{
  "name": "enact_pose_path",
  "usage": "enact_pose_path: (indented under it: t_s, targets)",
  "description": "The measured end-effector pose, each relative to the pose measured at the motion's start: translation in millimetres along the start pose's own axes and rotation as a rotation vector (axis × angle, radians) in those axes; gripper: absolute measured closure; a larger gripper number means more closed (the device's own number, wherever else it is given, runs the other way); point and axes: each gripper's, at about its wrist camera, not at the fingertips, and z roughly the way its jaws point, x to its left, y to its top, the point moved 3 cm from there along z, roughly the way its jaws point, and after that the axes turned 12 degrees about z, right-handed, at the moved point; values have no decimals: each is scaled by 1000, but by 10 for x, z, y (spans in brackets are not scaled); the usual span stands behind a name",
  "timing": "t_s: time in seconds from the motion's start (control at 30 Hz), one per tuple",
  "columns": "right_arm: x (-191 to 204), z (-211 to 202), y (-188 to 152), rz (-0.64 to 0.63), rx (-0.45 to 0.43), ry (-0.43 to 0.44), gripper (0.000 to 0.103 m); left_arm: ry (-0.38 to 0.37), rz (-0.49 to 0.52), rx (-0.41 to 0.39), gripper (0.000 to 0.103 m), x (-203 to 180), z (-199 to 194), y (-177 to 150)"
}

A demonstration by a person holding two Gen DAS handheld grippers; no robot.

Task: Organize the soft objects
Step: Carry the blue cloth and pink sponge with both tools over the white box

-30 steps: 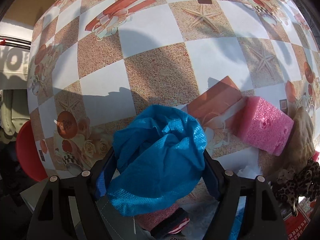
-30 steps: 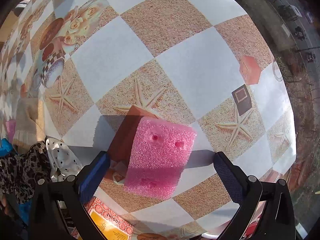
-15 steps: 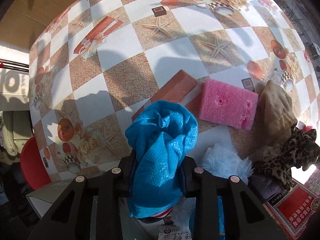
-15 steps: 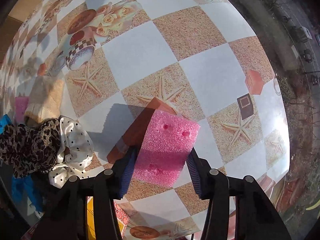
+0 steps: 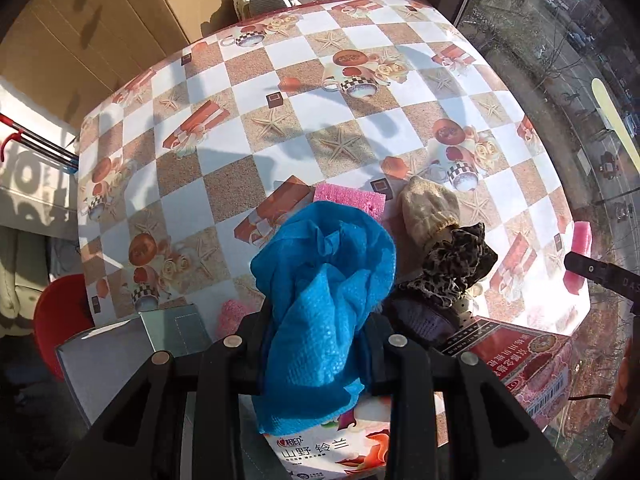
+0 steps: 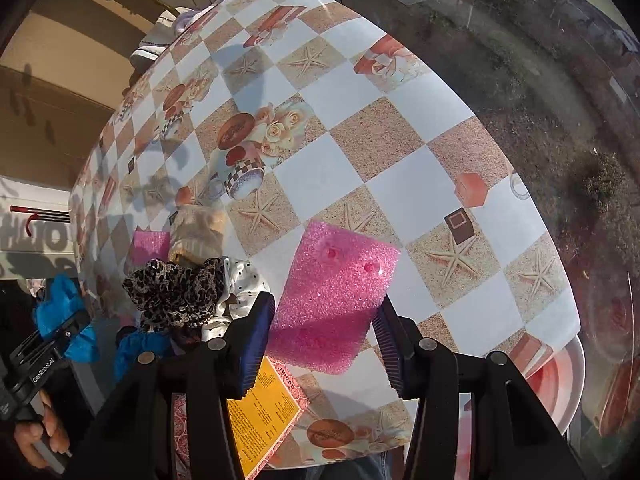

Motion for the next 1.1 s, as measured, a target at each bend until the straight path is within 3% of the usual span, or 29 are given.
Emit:
enact_pose_path:
  t_s: [0.4,0.73,0.9,1.1]
  targets:
    - [119,-333,-220,-62,35,108,51,15,-2,-31,67,-419,-517,-405]
    - [368,-383,-295,-197,34,116,51,71,-41,-38,67,-481,-676,-663]
    - [298,-411,-345,-190,21,100,51,67,-50,-31,67,-452,-666,-752]
    - [97,-467,-550,-134,-9,55,51,37,9,-45,67,-470,-618,-871]
